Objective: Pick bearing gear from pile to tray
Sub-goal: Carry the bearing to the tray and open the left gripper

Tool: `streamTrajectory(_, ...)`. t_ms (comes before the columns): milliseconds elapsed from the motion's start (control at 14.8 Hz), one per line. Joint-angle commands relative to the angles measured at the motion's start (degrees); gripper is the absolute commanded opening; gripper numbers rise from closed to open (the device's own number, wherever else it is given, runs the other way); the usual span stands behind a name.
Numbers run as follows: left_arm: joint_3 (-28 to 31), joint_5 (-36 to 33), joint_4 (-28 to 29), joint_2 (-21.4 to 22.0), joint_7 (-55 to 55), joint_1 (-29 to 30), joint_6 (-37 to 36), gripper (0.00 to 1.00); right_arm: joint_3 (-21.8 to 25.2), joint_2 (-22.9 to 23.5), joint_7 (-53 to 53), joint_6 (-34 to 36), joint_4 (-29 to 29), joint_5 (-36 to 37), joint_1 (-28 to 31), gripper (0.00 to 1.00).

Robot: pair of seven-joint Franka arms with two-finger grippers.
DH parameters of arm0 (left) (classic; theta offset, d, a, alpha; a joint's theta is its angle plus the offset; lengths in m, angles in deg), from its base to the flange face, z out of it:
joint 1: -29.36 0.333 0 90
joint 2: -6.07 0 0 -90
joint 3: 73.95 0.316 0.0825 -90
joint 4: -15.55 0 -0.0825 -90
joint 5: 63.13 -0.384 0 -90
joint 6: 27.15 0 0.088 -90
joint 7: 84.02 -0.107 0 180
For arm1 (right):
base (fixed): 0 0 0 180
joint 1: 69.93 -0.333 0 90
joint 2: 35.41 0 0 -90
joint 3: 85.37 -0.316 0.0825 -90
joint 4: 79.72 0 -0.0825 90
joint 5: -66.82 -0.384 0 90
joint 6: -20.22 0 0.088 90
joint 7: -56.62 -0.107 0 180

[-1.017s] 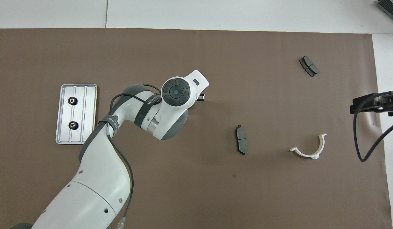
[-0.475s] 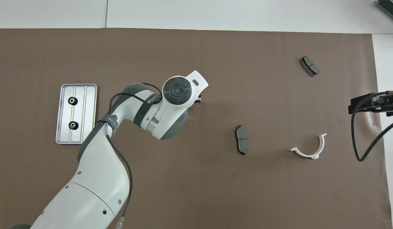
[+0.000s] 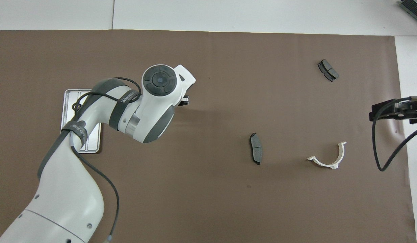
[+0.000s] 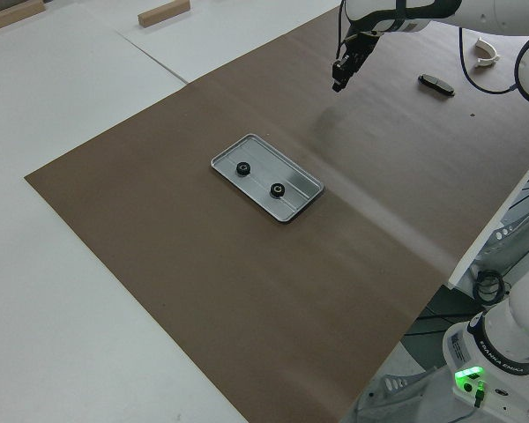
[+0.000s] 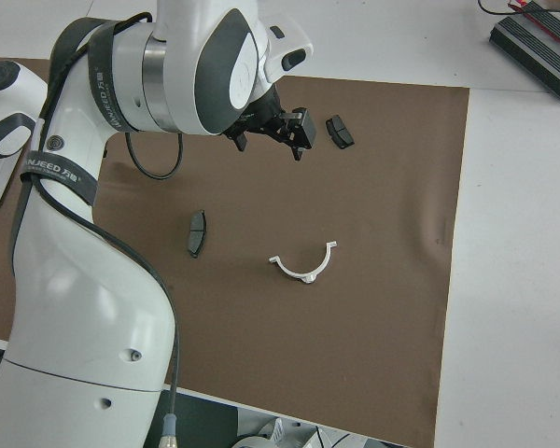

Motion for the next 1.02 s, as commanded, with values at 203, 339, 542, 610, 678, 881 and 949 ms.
streamTrajectory(203, -0.68, -0.92, 15.88, 14.36, -14.95, 13.56, 0.25, 0.00, -0.27, -0.14, -0.69, -0.82, -0.15, -0.45, 0.01, 1.00)
streamTrajectory(339, -0.77, -0.48, 17.72, 14.62, -15.49, 17.43, 1.82, 0.00, -0.19, -0.14, -0.69, -0.82, -0.15, -0.45, 0.18, 1.00)
streamTrajectory(542, -0.86, -0.21, 25.53, 16.11, -15.49, 22.18, 13.74, 0.00, -0.27, -0.14, -0.69, -0.82, -0.15, -0.45, 0.10, 1.00)
streamTrajectory(610, -0.86, 0.22, 27.73, 16.21, -15.58, 23.67, 17.26, 0.00, -0.27, -0.14, -0.69, -0.82, -0.15, -0.45, 0.10, 1.00)
streamTrajectory(678, -0.86, 0.23, 28.45, 16.21, -15.75, 24.38, 18.61, 0.00, -0.27, -0.14, -0.69, -0.82, -0.15, -0.45, 0.10, 1.00)
streamTrajectory(881, -0.86, 0.31, 29.24, 15.33, -17.42, 26.05, 19.32, 0.00, -0.27, -0.14, -0.69, -0.82, -0.15, -0.45, 0.18, 1.00)
streamTrajectory(949, -0.94, 0.75, 29.42, 15.24, -17.68, 26.58, 20.02, 0.04, -0.19, -0.14, -0.69, -0.82, -0.15, -0.45, 0.10, 1.00)
